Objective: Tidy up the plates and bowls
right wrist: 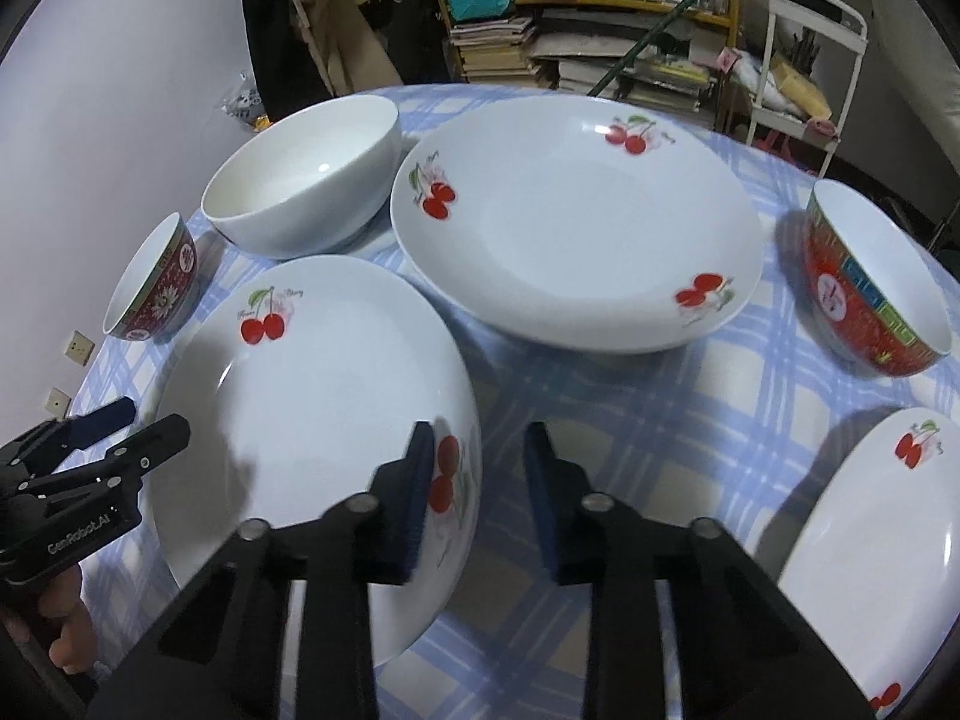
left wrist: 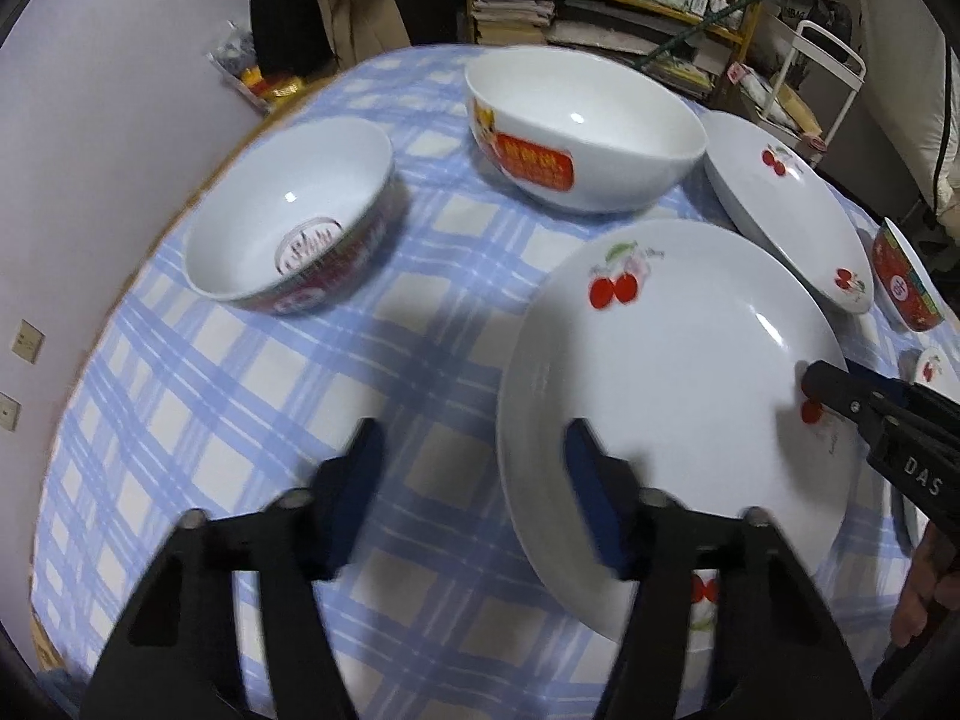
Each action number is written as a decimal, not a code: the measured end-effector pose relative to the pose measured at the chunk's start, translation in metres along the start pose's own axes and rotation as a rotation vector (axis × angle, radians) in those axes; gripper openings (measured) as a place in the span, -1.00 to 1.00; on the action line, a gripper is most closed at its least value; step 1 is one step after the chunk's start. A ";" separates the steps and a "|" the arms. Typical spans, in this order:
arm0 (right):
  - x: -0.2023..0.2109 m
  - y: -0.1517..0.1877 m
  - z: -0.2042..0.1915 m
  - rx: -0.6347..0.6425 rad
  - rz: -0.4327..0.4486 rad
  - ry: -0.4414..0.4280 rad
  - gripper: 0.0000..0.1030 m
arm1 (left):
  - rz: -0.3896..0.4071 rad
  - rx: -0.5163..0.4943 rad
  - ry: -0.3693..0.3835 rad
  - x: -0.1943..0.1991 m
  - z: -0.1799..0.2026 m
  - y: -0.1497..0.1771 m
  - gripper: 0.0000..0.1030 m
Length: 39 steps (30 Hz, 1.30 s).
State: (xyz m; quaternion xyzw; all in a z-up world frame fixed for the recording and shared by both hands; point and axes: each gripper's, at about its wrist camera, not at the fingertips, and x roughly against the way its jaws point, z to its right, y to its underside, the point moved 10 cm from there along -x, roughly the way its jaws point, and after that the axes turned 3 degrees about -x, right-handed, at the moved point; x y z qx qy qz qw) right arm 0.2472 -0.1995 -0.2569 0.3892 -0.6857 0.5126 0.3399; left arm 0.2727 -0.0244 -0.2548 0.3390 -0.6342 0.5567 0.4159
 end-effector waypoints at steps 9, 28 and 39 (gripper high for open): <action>0.001 0.004 -0.010 0.016 0.000 -0.014 -0.78 | -0.051 0.050 0.134 -0.008 0.010 0.008 -0.68; 0.022 0.010 -0.007 -0.033 0.023 -0.022 -0.78 | -0.054 -0.033 0.122 0.012 0.023 0.025 -0.65; 0.049 0.029 -0.003 -0.078 0.047 -0.005 -0.80 | -0.064 -0.078 0.136 0.034 0.032 0.047 -0.62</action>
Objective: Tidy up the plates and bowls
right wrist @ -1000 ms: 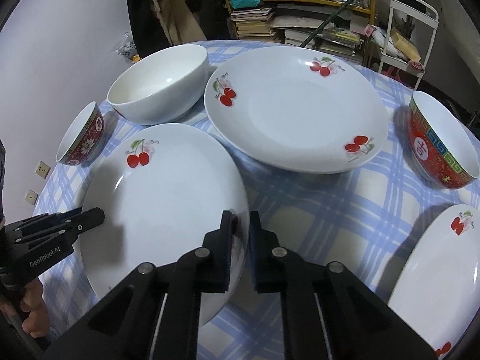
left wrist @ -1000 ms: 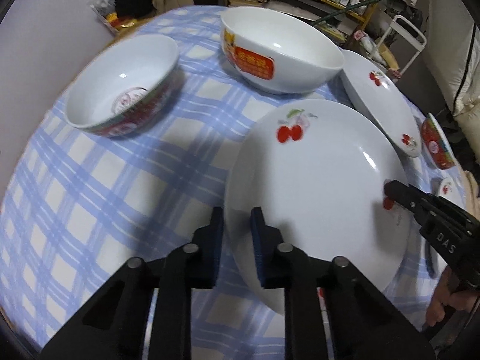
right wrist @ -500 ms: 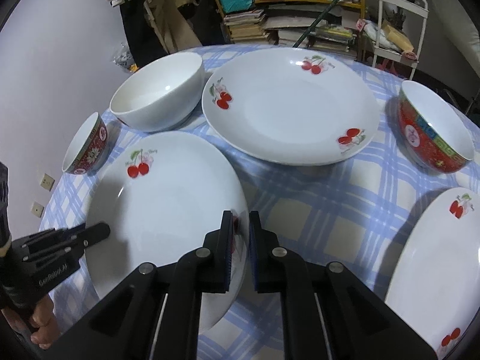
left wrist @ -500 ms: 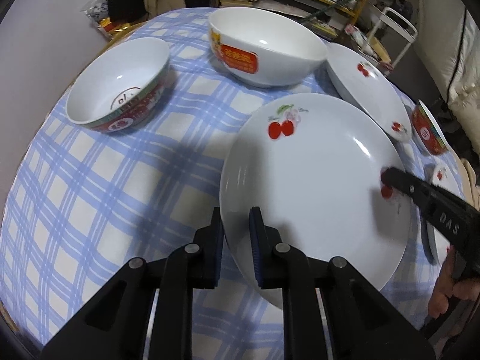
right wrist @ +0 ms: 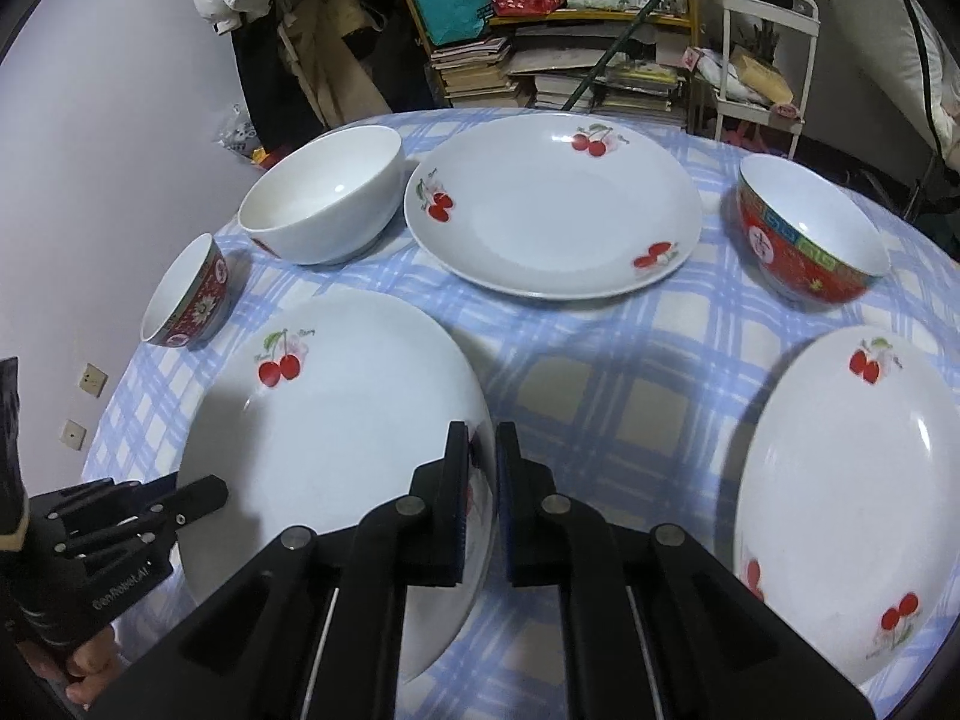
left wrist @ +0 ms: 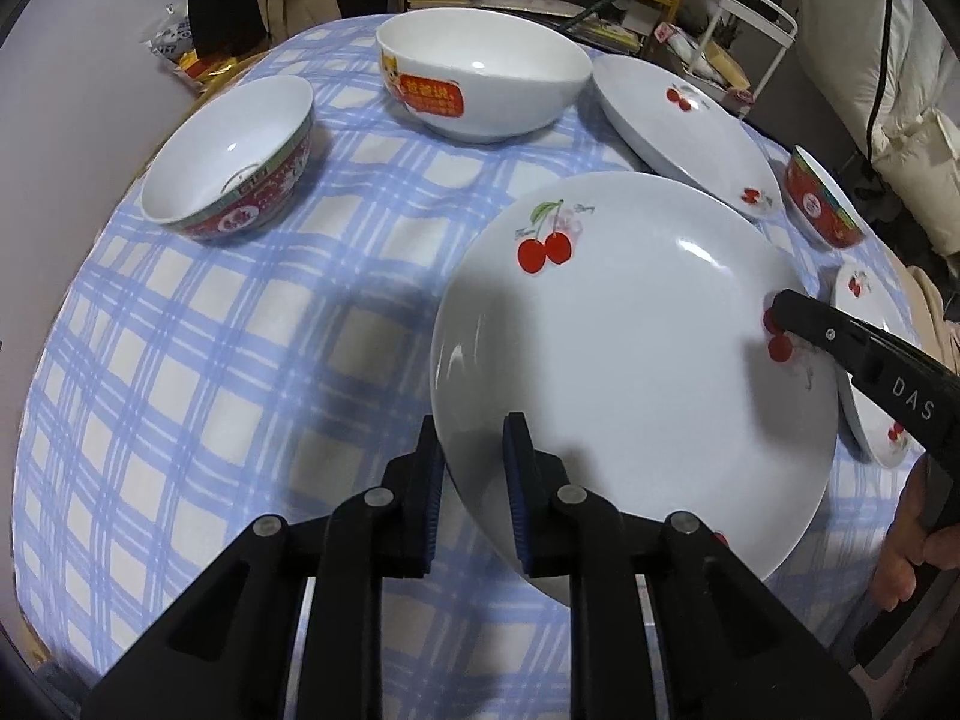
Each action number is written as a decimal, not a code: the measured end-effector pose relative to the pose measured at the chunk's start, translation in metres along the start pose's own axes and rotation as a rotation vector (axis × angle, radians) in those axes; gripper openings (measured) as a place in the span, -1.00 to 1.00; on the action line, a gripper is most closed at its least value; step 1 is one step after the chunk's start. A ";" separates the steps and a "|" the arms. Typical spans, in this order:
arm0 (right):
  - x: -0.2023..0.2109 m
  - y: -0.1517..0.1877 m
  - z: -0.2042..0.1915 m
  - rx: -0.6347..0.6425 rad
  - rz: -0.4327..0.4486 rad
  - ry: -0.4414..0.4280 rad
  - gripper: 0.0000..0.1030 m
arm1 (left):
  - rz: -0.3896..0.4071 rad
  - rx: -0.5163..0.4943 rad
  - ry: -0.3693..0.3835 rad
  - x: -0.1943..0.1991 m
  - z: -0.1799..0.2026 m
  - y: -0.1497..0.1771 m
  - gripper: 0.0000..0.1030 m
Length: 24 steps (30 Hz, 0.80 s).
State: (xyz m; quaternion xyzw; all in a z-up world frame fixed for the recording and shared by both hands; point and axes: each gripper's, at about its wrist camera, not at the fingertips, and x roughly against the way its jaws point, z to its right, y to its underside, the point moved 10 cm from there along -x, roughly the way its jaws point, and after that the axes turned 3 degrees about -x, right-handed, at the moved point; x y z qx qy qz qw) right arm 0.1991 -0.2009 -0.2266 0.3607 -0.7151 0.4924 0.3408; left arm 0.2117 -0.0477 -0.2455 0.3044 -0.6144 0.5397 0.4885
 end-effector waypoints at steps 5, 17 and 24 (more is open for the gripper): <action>0.009 0.013 0.000 -0.003 -0.011 0.000 -0.80 | -0.010 -0.004 -0.015 0.005 0.002 0.008 -0.62; 0.022 0.034 0.003 -0.010 -0.030 0.045 -0.80 | -0.019 -0.050 -0.058 0.017 0.013 0.028 -0.61; 0.019 0.051 0.009 -0.018 -0.075 0.074 -0.80 | -0.064 -0.073 -0.079 0.011 0.017 0.040 -0.61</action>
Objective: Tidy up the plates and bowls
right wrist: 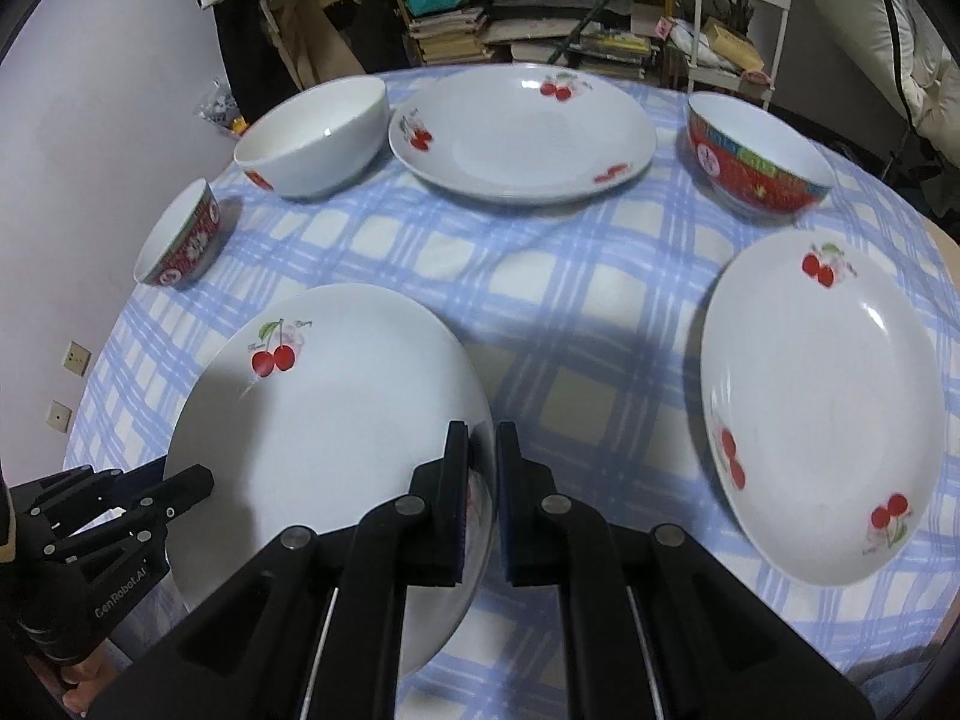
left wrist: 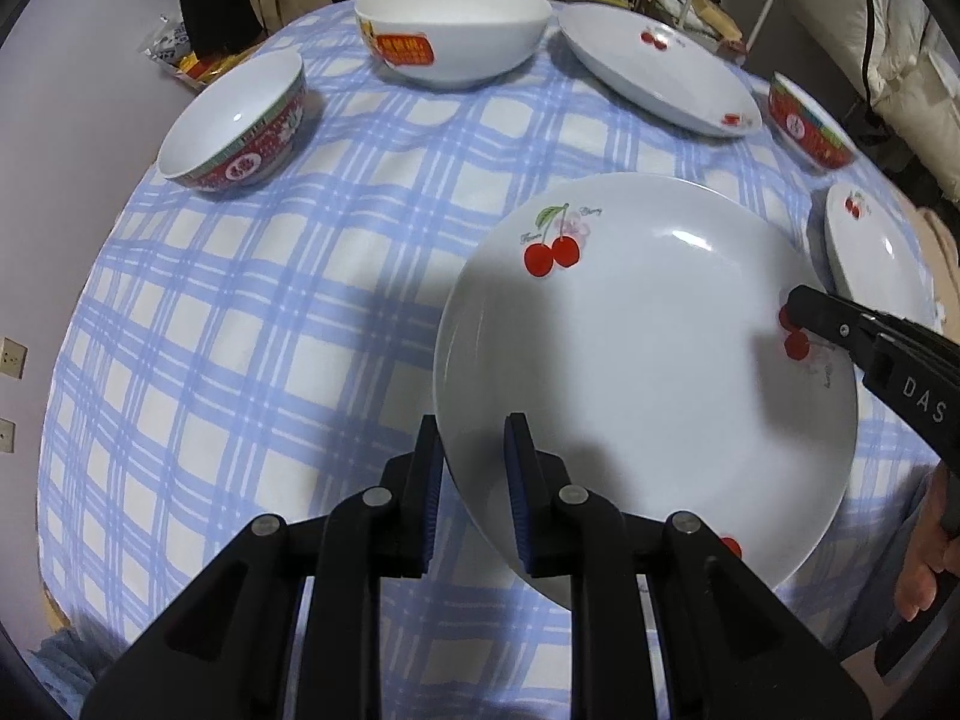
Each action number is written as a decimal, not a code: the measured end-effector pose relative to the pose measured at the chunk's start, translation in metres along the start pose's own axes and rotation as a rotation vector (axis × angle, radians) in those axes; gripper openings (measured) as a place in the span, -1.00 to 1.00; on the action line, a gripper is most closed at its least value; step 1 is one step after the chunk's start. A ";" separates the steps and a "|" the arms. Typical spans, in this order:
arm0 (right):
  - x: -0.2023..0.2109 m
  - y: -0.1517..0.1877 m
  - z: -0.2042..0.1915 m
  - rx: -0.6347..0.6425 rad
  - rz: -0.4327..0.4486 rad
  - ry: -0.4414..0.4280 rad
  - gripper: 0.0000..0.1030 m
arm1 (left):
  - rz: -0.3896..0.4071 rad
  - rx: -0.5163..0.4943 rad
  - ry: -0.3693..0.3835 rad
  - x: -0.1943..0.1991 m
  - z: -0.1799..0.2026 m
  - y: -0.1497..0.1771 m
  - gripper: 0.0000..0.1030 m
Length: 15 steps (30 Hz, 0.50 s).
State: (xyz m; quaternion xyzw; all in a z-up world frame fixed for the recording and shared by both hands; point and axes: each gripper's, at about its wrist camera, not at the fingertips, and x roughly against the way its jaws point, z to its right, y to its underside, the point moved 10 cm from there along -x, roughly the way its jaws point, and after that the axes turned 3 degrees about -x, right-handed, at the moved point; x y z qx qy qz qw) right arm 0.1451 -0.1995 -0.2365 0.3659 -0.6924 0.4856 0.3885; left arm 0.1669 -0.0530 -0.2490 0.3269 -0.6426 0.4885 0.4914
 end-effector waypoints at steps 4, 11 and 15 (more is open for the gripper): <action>-0.003 0.011 0.005 -0.009 -0.030 0.018 -0.80 | -0.014 -0.037 -0.020 -0.002 0.005 0.006 -0.62; -0.006 0.026 0.014 -0.038 -0.060 0.040 -0.75 | -0.051 -0.078 -0.023 -0.008 0.013 0.016 -0.62; -0.011 0.034 0.015 -0.050 -0.085 0.047 -0.73 | -0.054 -0.085 -0.023 -0.008 0.013 0.017 -0.62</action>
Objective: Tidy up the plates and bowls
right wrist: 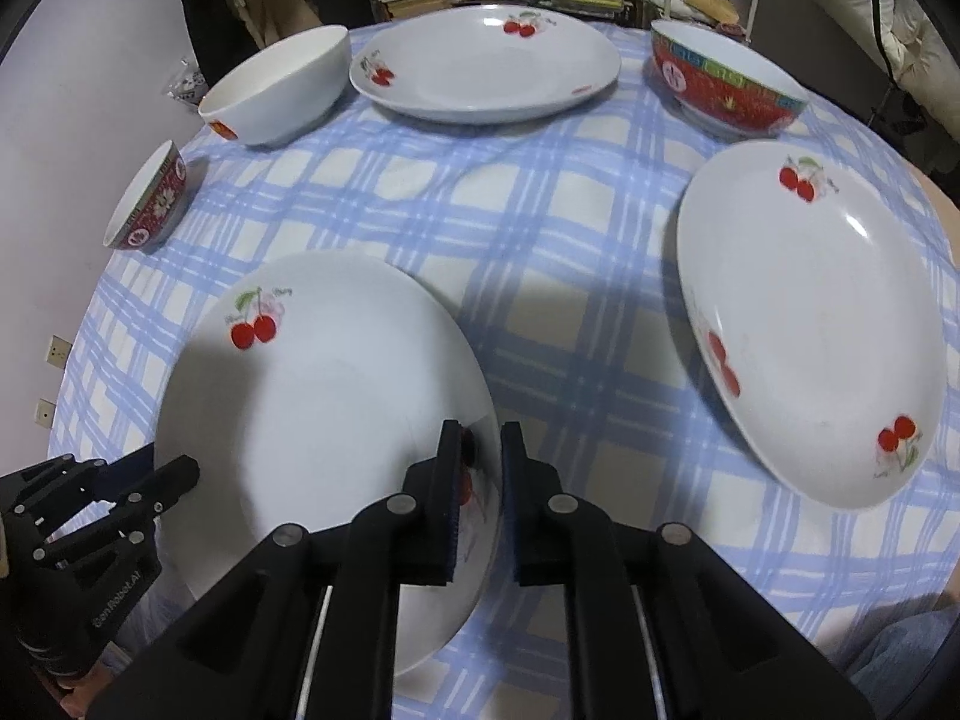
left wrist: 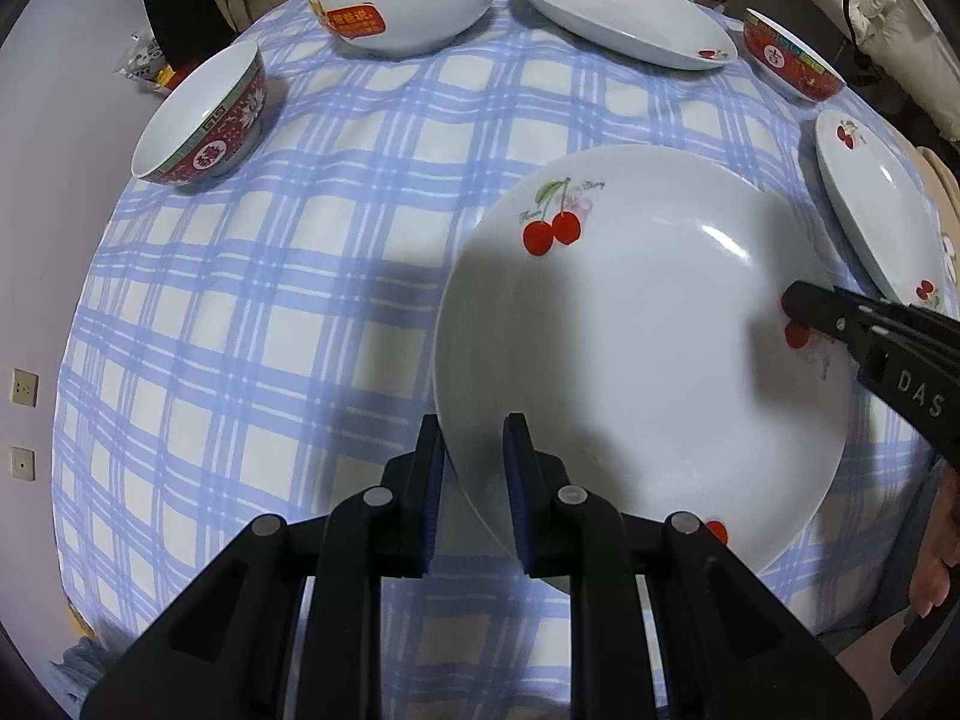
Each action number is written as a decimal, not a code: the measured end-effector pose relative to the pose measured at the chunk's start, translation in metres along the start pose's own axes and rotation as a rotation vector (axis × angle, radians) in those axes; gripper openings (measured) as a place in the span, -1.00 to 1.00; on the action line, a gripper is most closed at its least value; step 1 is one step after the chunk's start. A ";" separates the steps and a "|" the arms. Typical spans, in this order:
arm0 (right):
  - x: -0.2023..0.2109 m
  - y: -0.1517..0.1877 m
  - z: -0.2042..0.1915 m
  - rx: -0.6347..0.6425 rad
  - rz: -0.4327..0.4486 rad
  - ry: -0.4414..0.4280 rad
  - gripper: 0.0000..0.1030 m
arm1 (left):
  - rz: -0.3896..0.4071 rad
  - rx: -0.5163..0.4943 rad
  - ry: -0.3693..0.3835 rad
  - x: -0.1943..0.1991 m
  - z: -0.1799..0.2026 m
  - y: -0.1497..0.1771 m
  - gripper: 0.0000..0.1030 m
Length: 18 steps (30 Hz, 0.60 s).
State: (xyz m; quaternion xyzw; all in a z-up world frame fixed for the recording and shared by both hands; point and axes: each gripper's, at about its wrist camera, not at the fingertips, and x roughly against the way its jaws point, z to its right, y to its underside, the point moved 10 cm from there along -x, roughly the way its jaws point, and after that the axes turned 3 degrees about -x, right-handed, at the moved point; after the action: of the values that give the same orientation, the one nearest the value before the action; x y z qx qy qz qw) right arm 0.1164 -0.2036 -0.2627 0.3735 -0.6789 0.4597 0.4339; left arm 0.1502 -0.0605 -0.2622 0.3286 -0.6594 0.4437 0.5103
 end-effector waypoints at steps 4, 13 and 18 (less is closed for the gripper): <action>-0.003 0.000 -0.001 0.000 -0.011 0.006 -0.73 | -0.016 0.005 -0.002 -0.003 0.004 0.002 -0.62; -0.005 0.000 -0.002 0.007 -0.018 0.023 -0.71 | -0.016 -0.003 -0.022 -0.004 0.008 0.000 -0.63; -0.005 0.000 -0.001 -0.015 -0.017 0.012 -0.71 | -0.016 -0.006 -0.027 -0.004 0.008 -0.001 -0.62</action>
State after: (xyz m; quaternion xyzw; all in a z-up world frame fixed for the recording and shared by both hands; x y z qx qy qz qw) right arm 0.1185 -0.2017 -0.2671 0.3733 -0.6765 0.4531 0.4447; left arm 0.1493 -0.0685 -0.2662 0.3385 -0.6649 0.4332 0.5056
